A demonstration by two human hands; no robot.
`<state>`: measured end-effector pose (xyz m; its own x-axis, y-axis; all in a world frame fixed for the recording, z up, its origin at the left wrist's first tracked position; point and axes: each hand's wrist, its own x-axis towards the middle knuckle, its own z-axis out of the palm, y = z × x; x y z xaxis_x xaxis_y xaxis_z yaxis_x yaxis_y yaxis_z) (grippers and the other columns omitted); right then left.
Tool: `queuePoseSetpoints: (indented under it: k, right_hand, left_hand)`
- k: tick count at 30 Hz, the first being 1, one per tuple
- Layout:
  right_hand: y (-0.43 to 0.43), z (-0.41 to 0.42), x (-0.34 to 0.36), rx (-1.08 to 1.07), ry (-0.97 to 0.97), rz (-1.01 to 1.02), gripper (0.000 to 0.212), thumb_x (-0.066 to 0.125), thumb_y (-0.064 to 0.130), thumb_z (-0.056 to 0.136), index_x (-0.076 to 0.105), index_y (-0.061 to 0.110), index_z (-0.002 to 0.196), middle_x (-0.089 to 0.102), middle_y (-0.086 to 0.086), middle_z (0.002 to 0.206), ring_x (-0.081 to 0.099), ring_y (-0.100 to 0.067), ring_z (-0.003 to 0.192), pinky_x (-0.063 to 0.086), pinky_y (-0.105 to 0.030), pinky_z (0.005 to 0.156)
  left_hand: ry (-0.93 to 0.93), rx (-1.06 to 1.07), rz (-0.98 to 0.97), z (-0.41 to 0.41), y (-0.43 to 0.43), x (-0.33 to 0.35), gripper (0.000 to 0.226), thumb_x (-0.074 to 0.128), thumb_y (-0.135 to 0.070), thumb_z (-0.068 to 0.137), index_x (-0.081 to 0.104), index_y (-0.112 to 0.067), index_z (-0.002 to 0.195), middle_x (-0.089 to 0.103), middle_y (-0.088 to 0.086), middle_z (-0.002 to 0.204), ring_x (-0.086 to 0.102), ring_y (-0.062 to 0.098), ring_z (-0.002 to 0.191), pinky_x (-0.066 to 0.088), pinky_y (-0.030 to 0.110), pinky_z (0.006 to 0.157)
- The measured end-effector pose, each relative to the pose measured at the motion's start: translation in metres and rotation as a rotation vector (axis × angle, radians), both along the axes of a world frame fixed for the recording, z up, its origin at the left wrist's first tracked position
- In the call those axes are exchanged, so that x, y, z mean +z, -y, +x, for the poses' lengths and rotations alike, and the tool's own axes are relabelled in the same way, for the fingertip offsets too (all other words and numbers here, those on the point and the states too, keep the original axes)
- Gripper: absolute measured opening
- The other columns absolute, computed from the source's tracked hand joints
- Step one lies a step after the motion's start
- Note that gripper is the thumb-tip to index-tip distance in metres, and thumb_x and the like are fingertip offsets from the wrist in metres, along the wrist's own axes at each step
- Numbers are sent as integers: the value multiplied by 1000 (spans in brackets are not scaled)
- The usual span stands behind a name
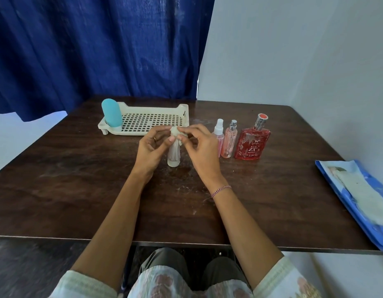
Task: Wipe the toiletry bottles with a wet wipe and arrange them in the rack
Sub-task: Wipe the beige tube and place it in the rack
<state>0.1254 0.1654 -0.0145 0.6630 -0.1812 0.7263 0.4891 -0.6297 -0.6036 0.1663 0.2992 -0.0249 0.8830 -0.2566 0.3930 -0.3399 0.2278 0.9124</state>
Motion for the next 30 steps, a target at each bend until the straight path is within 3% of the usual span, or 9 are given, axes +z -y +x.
queuePoseSetpoints:
  k: [5, 9, 14, 22, 26, 30]
  right_hand:
    - [-3, -6, -3, 22, -5, -38, 17, 69, 9, 84, 70, 8, 100, 64, -3, 100, 62, -11, 93, 55, -26, 79]
    - [-5, -5, -3, -22, 17, -83, 18, 66, 7, 86, 69, 5, 104, 64, -5, 102, 61, -12, 95, 55, -30, 82]
    - [-10, -11, -10, 23, 2, -150, 16, 69, 5, 82, 70, 5, 98, 65, -4, 98, 63, -12, 91, 56, -31, 77]
    - [-13, -16, -11, -13, 5, -268, 16, 67, 3, 82, 67, 5, 98, 63, -6, 99, 61, -17, 93, 53, -32, 82]
    - [-15, -17, -13, -6, 5, -287, 15, 68, 3, 80, 67, 4, 96, 61, -7, 94, 61, -17, 85, 54, -32, 77]
    - [-19, -18, -13, -15, 57, -270, 15, 66, 1, 82, 66, 2, 96, 61, -9, 96, 61, -18, 90, 55, -32, 78]
  left_hand:
    - [18, -38, 36, 0, 0, 0, 31, 56, -6, 92, 61, -20, 118, 67, -16, 116, 58, 7, 117, 51, 26, 93]
    - [9, 5, 38, 4, -2, -2, 29, 49, -7, 96, 61, -16, 122, 63, -9, 123, 57, 10, 119, 49, 31, 97]
    - [2, 33, -28, 6, -4, -4, 27, 49, -2, 95, 67, -14, 111, 68, 2, 118, 60, 21, 117, 47, 45, 100]
    - [-33, 84, -66, 1, 2, 2, 20, 63, -5, 87, 68, -12, 105, 74, -9, 99, 66, 9, 102, 52, 24, 87]
    - [-44, 90, -71, 5, 2, 2, 20, 66, -6, 84, 69, -14, 103, 74, -4, 100, 66, 15, 105, 52, 31, 93]
    - [-49, 119, -79, 4, 3, 2, 22, 68, -5, 83, 68, -13, 103, 74, -8, 96, 67, 10, 101, 53, 24, 88]
